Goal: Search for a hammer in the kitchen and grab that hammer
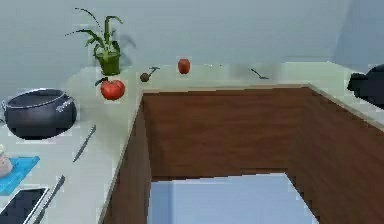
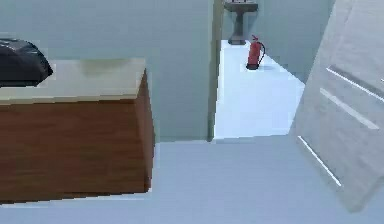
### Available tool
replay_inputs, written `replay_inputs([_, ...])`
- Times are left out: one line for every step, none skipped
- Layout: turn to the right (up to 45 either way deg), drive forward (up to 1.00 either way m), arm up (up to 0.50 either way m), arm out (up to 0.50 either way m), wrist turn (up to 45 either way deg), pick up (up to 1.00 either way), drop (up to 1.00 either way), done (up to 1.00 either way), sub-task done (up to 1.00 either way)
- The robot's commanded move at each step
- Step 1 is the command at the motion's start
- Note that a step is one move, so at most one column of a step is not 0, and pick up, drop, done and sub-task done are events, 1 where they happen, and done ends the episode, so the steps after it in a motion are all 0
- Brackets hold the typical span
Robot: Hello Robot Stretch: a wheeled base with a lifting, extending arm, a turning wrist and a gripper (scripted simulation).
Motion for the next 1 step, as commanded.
replay_inputs([0.0, 1.00, 0.00, 0.00, 0.0, 0.00, 0.00, 0.00, 0.00])
